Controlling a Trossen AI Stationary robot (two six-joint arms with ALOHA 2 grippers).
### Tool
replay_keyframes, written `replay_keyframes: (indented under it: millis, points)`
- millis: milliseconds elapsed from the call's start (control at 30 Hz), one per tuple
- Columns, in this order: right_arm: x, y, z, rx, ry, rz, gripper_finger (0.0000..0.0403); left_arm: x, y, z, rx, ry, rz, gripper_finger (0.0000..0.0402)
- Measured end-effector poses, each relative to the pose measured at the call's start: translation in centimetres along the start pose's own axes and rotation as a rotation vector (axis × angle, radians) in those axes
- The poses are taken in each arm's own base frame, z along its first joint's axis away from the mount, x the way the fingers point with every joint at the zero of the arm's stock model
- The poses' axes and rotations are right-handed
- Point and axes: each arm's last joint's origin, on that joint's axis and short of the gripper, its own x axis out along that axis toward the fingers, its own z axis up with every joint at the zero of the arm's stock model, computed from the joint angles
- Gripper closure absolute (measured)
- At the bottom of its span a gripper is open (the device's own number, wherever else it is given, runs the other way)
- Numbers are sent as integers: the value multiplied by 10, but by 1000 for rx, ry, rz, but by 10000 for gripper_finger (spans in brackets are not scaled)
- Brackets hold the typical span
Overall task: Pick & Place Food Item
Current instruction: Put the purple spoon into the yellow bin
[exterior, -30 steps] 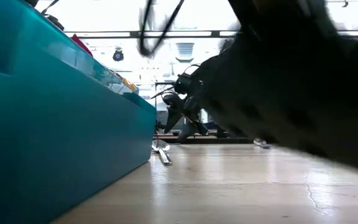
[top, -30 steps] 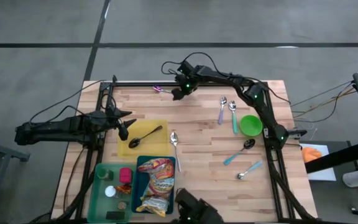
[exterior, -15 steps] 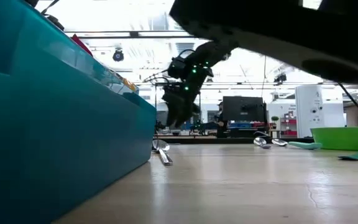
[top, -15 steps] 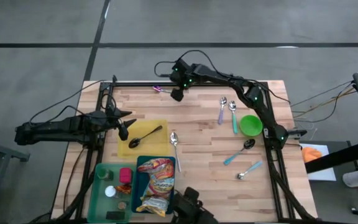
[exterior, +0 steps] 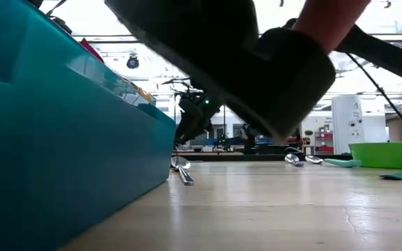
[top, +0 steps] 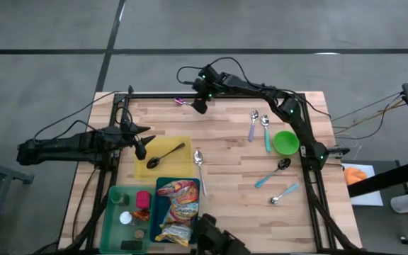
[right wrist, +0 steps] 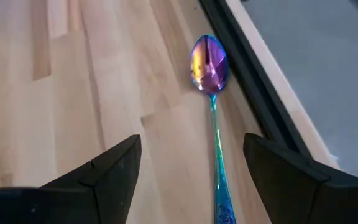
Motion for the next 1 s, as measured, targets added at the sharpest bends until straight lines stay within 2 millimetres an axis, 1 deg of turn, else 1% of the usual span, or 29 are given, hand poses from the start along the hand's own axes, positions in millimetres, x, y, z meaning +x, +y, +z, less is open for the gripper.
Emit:
replay_keyframes:
  millis: [167,267,300,400,500,533,600,700,767,833,900,933,1000]
  points:
    - [0,4,-6,36,18,52,122,0,0,0,0,0,0,190]
    - [-9,11,-3,19,-4,51,122,0,0,0,0,0,0,190]
    - [-16,14,1,18,-34,48,122,0,0,0,0,0,0,190]
    - [-33,31,4,10,-98,51,122,0,0,0,0,1,0,190]
    - [-43,58,-3,16,-179,30,122,0,0,0,0,1,0,190]
    - [-45,67,-9,29,-209,-9,122,0,0,0,1,2,0,190]
    - [-48,85,-23,76,-275,-147,122,0,0,0,0,2,0,190]
    - [-52,110,-50,228,-431,-404,122,0,0,0,1,2,0,190]
    - [-51,127,-67,283,-536,-514,122,0,0,0,1,2,1,190]
    - [-47,141,-84,269,-572,-565,122,0,0,0,1,2,0,190]
    - [-43,147,-94,250,-556,-552,122,0,0,0,1,2,0,190]
    - [-42,147,-97,264,-548,-541,122,0,0,0,1,2,0,190]
    - [-40,141,-99,301,-545,-518,122,0,0,0,1,2,0,190]
